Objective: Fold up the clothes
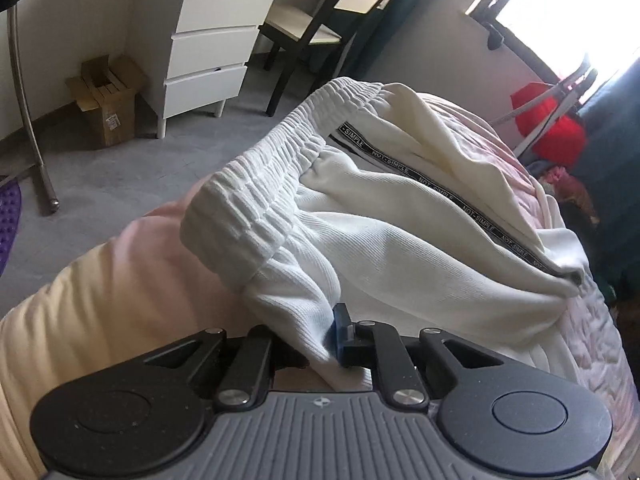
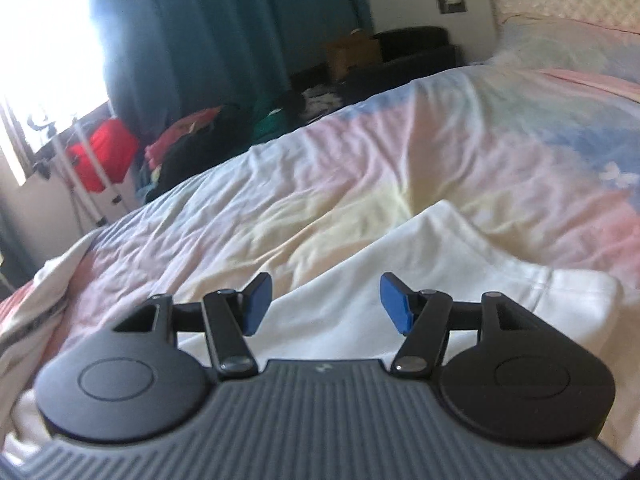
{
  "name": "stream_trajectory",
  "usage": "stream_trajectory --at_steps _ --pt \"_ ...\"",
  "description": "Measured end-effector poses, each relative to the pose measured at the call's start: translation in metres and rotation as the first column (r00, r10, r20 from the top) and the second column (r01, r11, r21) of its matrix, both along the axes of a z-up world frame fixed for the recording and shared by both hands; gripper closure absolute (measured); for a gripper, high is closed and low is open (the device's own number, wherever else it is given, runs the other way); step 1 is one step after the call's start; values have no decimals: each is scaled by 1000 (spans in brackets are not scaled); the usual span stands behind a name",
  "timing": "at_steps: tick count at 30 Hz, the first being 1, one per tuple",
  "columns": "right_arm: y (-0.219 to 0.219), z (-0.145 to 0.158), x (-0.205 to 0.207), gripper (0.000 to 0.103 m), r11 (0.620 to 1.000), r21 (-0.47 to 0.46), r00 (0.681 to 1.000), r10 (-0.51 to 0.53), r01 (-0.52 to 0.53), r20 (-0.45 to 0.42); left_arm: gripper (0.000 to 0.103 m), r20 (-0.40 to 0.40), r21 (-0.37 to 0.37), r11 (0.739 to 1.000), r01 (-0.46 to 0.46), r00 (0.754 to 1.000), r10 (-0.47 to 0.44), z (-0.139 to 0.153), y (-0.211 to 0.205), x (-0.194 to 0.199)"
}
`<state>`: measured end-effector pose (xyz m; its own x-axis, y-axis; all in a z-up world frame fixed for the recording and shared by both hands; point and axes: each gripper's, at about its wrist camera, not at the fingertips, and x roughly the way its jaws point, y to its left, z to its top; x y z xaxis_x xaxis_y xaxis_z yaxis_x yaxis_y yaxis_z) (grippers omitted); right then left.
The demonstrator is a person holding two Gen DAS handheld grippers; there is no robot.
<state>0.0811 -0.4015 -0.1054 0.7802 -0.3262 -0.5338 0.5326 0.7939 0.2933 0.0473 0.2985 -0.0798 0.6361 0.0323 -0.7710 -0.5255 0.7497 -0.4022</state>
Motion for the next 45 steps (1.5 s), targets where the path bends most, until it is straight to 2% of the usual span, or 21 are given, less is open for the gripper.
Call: stream_trajectory --at_steps 2,6,7,9,15,18,23,26,29,31,33,37,39,45 --pt "2 0 1 40 1000 11 1000 11 -11 -2 85 10 2 1000 11 1000 -11 1 1 -2" --pt "6 0 1 40 999 26 999 34 -34 -2 67 41 40 999 34 999 -35 10 -1 -10" --pt "10 1 1 40 999 25 999 45 -45 1 60 41 55 998 30 999 -32 13 -3 -13" --pt "16 3 0 40 997 21 998 68 -68 8 52 43 85 996 23 999 -27 21 -5 -20" --pt "35 9 -1 40 991 10 990 136 -136 27 26 136 207 978 13 990 -42 55 -21 -39" --pt "50 12 3 40 984 -5 984 177 -177 29 23 172 243 969 34 982 -77 67 -28 -27" --pt "76 6 17 40 972 38 972 233 -234 27 21 204 237 969 69 972 -119 63 -29 33" --pt "91 0 26 40 961 79 964 263 -264 30 21 224 132 990 45 972 -74 46 -13 80" --pt "107 -7 35 40 949 114 956 292 -293 33 21 243 40 999 28 969 -37 28 1 122" --pt "116 -11 40 40 945 101 950 311 -311 23 21 254 36 999 25 967 -33 22 6 152" --pt "122 -17 46 40 940 95 944 329 -328 7 22 252 93 995 -30 968 6 20 12 174" --pt "122 -31 58 40 939 104 944 330 -327 -14 21 231 155 984 -83 972 45 22 37 211" --pt "120 -36 63 40 942 97 946 324 -321 -20 21 212 229 968 -106 976 57 23 50 223" --pt "116 -45 74 40 939 99 942 334 -331 -25 19 125 85 996 -41 992 30 -3 90 236"
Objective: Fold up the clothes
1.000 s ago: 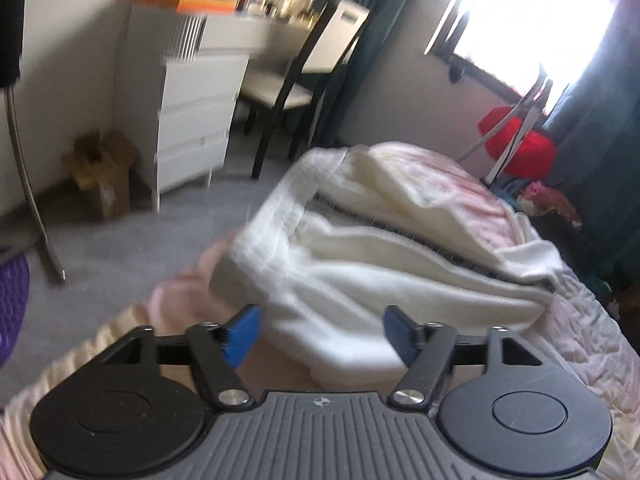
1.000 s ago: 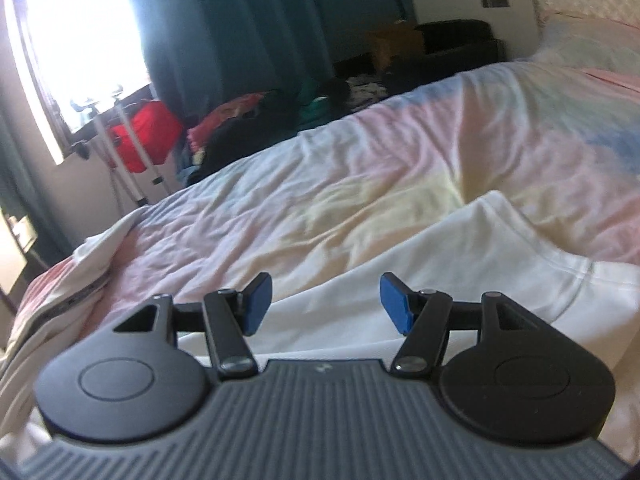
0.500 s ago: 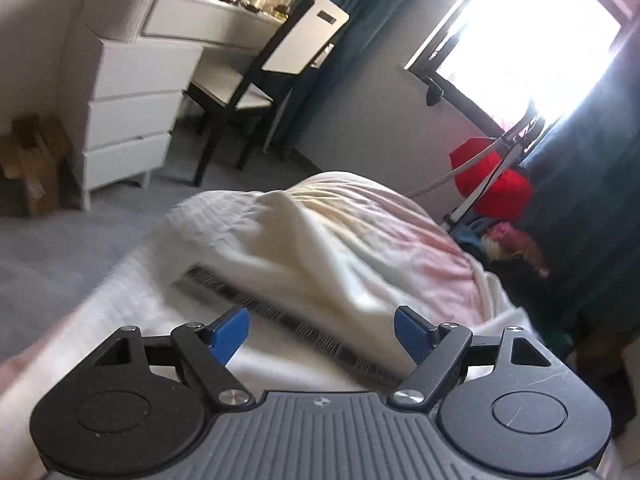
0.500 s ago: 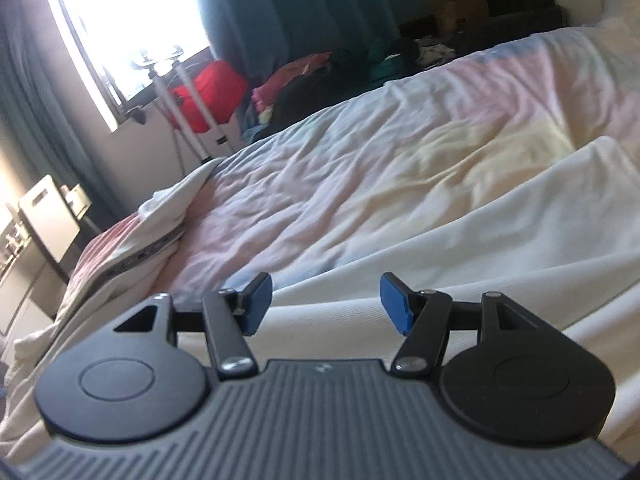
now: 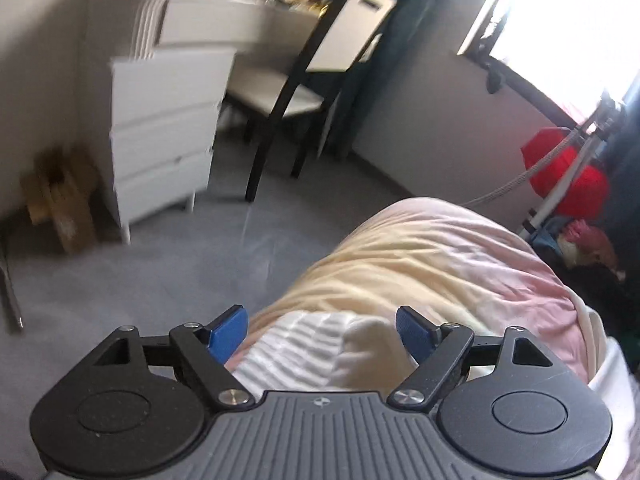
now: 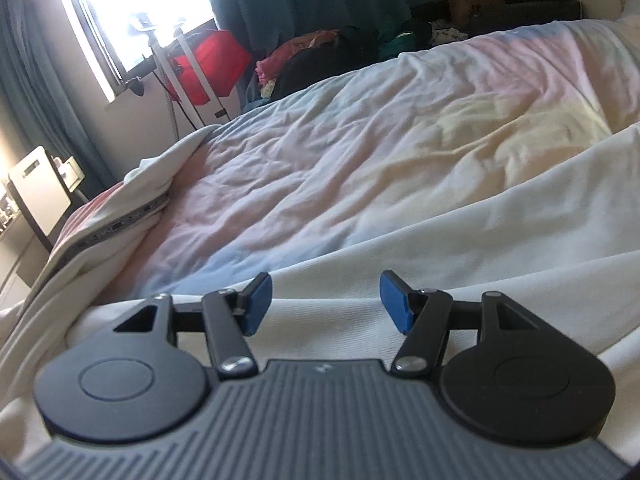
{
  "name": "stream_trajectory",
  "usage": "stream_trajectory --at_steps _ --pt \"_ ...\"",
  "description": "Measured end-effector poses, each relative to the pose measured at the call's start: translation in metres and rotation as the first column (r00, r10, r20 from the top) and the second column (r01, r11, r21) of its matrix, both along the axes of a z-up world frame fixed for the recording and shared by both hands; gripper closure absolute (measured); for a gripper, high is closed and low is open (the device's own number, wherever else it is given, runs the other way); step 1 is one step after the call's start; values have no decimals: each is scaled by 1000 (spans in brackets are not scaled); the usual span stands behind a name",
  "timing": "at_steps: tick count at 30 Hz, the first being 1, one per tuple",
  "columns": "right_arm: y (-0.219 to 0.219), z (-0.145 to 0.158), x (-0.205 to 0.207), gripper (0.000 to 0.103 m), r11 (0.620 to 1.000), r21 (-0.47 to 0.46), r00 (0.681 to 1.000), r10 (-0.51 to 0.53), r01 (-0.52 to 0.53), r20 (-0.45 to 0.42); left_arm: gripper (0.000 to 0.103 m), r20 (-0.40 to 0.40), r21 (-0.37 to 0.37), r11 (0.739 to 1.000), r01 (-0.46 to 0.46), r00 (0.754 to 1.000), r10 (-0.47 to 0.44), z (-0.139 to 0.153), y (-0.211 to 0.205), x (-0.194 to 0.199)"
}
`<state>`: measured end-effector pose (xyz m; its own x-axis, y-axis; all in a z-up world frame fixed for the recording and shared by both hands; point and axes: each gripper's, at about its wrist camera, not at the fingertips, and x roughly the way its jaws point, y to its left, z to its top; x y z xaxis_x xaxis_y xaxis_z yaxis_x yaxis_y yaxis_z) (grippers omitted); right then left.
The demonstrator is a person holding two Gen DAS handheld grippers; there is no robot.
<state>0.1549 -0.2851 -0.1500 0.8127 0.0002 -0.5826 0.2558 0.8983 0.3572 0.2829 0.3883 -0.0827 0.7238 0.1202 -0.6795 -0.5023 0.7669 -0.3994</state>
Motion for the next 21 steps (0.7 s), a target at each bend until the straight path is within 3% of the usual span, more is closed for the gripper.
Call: stream_trajectory --at_steps 4,6,8,10,12,15,21 --pt "4 -1 1 40 1000 -11 1000 12 -12 -3 19 -56 -83 996 42 997 -47 -14 21 5" --pt "8 1 0 40 999 -28 1000 19 -19 0 22 -89 -15 998 67 994 -68 -11 14 3" --pt "11 2 -2 40 999 -40 1000 23 -23 3 33 -121 60 994 93 989 -85 -6 6 2" --pt "14 4 -4 40 998 -60 1000 24 -24 9 51 -129 114 987 109 987 -94 0 -6 -3" --pt "17 6 -6 40 996 -81 1000 27 -26 13 55 -137 169 978 125 985 -102 5 -17 -9" --pt "23 7 -8 40 994 -101 999 37 -34 24 64 -121 269 952 147 986 -118 23 -34 -19" --pt "30 14 -15 40 990 -135 997 52 -45 49 71 -63 445 873 198 980 -190 78 -81 -63"
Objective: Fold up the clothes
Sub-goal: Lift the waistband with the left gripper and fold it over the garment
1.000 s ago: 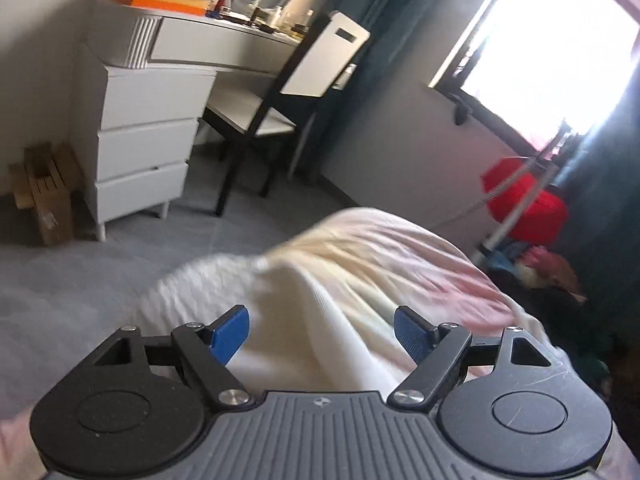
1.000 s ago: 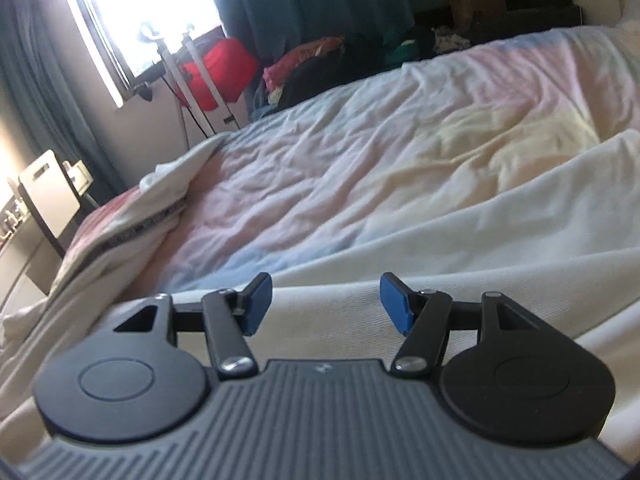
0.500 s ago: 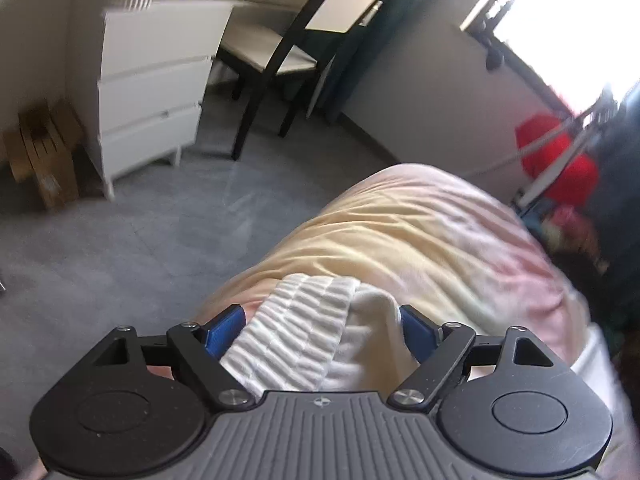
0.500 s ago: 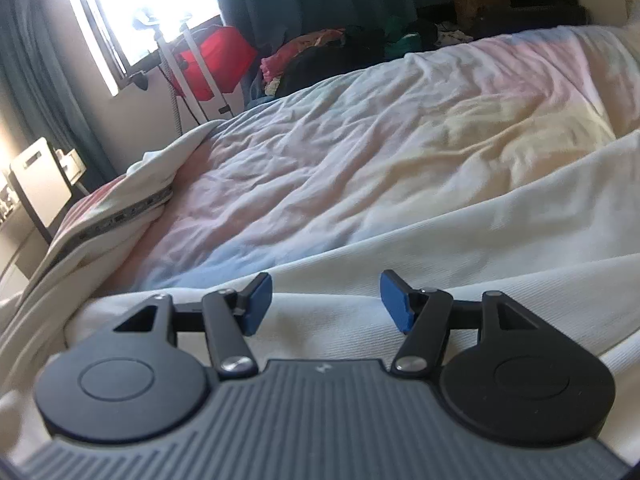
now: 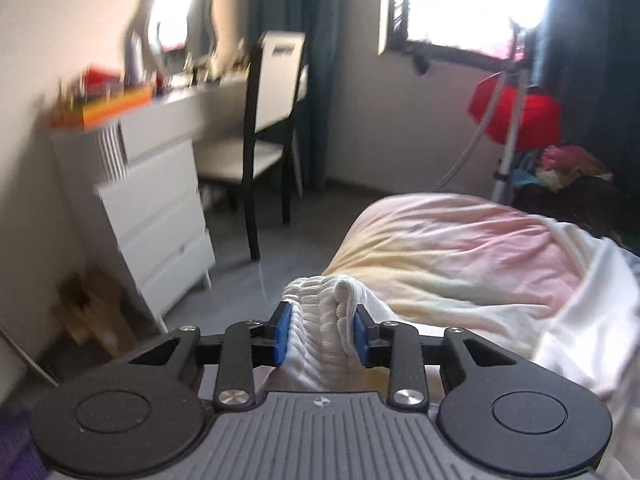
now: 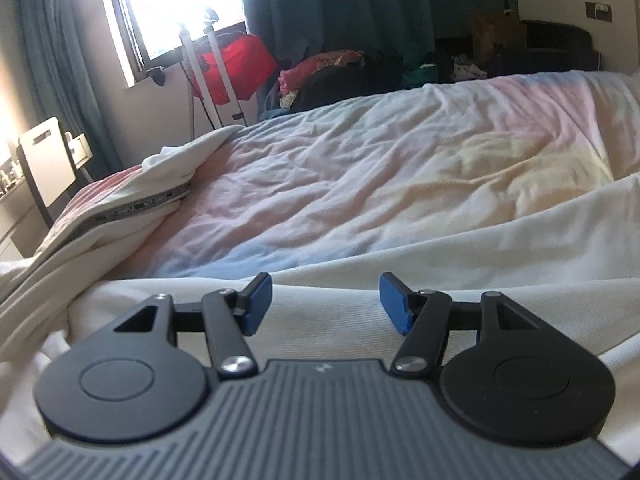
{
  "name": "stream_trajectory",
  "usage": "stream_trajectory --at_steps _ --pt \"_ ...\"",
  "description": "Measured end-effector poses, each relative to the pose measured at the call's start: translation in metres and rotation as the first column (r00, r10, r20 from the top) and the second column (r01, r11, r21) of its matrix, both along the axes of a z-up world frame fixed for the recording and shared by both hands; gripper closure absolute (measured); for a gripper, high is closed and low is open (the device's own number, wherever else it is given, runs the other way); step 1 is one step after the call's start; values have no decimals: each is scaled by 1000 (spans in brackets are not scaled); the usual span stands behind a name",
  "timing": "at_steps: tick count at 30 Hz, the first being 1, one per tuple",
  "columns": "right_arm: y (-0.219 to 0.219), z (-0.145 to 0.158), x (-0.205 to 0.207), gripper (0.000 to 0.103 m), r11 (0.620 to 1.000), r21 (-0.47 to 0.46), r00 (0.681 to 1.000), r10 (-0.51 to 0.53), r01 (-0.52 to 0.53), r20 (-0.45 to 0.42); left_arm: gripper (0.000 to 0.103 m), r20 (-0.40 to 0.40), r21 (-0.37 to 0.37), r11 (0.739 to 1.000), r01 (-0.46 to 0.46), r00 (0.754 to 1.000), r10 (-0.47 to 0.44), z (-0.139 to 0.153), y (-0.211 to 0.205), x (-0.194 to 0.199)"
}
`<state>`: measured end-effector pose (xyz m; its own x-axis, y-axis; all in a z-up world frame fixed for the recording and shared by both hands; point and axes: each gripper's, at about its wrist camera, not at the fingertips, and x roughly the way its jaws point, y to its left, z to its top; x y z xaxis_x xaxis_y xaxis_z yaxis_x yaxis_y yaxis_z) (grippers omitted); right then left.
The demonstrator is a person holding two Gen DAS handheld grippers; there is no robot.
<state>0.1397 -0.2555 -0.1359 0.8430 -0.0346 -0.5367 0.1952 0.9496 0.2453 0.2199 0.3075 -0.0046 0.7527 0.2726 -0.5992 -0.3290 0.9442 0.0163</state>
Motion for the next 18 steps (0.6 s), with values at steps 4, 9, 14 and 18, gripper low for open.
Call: stream_trajectory --at_steps 4,9,14,18 --pt "1 5 -8 40 1000 -11 1000 -6 6 17 72 45 46 997 61 997 -63 36 -30 -51" --pt "6 11 -22 40 1000 -19 999 18 -18 28 72 49 52 990 131 990 -134 55 -67 -118" --pt "17 22 -41 40 998 -15 997 64 -63 41 72 16 33 976 215 976 -216 59 -101 -183" --pt "25 25 -53 40 995 -40 995 96 -94 34 72 -52 -65 954 293 954 -297 42 -110 -222"
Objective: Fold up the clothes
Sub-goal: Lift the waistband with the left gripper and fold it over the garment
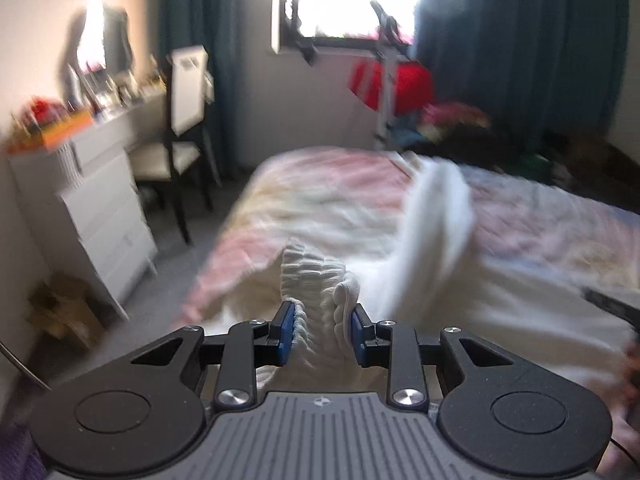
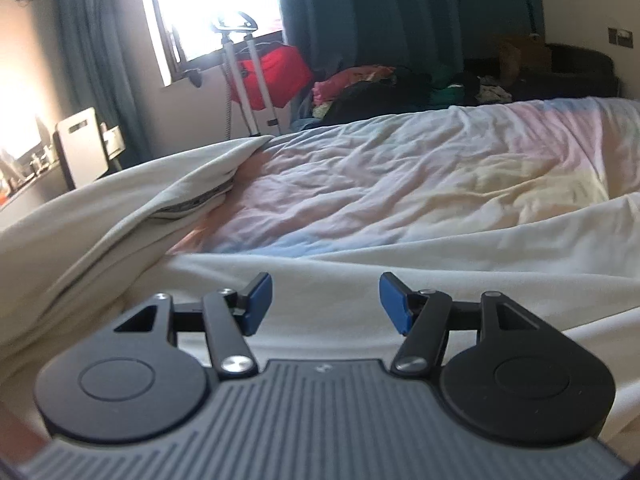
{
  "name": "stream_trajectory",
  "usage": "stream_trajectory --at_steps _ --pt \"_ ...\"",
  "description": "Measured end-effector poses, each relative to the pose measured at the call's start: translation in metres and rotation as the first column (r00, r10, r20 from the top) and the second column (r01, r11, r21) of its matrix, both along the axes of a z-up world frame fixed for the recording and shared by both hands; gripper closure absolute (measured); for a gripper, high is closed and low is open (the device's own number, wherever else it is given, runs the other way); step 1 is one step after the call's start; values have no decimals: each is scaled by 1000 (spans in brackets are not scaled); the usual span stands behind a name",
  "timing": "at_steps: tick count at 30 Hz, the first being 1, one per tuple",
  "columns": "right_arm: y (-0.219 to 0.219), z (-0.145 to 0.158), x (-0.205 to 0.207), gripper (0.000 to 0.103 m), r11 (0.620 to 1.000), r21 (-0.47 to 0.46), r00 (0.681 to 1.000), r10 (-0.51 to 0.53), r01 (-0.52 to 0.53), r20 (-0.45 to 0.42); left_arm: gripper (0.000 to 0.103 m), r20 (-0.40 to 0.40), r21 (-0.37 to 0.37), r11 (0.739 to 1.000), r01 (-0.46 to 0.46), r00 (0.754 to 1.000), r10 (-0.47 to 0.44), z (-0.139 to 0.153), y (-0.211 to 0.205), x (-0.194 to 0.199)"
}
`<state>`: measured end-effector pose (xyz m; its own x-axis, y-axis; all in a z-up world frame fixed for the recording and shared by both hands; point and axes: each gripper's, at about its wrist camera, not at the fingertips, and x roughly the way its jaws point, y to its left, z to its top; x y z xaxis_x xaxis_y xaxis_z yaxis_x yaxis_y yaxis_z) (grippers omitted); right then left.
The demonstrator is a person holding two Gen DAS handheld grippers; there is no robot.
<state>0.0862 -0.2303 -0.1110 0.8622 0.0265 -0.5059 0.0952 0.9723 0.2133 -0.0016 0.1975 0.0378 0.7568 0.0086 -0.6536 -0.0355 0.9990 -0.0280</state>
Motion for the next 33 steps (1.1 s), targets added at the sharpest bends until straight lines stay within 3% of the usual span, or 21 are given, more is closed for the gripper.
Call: stream_trajectory --at_steps 5,7,9,11,14,18,23,25,27,30,31,33 --pt "1 -7 -4 40 1000 9 999 -4 4 -49 67 -98 -183 982 56 992 -75 -23 23 -31" --pt "-1 -9 -3 40 1000 17 998 -10 12 -62 76 -127 -276 959 71 986 -109 -30 37 -41" --pt "0 -12 -1 40 1000 12 997 -14 15 -70 76 -125 -355 932 69 985 -121 -35 55 -51" --pt "0 -15 2 40 1000 7 997 -17 18 -78 68 -100 -418 907 48 990 -99 -38 75 -58" --pt "1 -19 6 40 1000 1 996 -22 23 -90 52 -54 -495 868 -44 998 19 -46 118 -47" --pt "3 -24 14 40 1000 -15 994 -28 26 -110 32 -95 -674 718 -175 984 151 -73 179 1" --pt "7 -30 22 40 1000 -17 991 -28 26 -133 29 -184 -793 540 -283 956 230 -112 216 75" --pt "8 -31 26 40 1000 -18 990 -25 23 -137 22 -254 -789 516 -334 941 222 -125 219 100" --pt "9 -34 32 40 1000 -17 990 -24 22 -141 24 -337 -776 481 -408 913 232 -142 218 122" --pt "10 -38 39 40 1000 -15 989 -26 24 -146 38 -439 -755 406 -515 857 269 -168 217 142" --pt "9 -40 42 40 1000 -12 989 -27 25 -147 48 -437 -756 399 -520 853 284 -171 219 145" --pt "8 -43 46 40 1000 -4 989 -29 29 -147 66 -394 -771 420 -479 876 277 -168 215 159"
